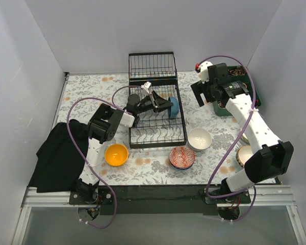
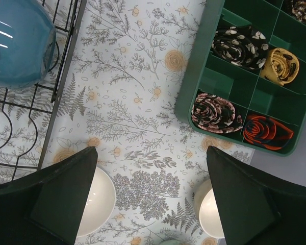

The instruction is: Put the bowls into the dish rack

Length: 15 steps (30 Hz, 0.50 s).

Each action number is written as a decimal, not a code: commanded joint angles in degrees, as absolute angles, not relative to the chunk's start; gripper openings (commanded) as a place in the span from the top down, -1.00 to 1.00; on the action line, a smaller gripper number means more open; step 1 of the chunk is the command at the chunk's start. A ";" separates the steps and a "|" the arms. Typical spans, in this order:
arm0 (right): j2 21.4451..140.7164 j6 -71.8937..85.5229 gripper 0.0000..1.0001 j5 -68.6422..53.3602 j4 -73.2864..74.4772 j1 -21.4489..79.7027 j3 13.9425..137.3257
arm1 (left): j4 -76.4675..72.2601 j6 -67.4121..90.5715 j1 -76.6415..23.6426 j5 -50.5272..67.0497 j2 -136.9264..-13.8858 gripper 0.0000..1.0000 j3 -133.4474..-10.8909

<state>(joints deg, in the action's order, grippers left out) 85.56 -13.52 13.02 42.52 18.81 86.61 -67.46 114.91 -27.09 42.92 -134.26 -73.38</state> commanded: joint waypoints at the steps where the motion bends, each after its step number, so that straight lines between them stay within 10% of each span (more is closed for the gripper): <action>1: 85.96 -13.80 -0.93 13.71 42.01 19.16 90.35 | -62.33 117.35 -26.98 44.12 -128.85 0.34 -73.47; 15: 83.23 -11.87 -0.97 10.91 39.29 19.07 88.16 | -7.60 82.29 -23.65 42.45 -110.66 -0.11 -74.44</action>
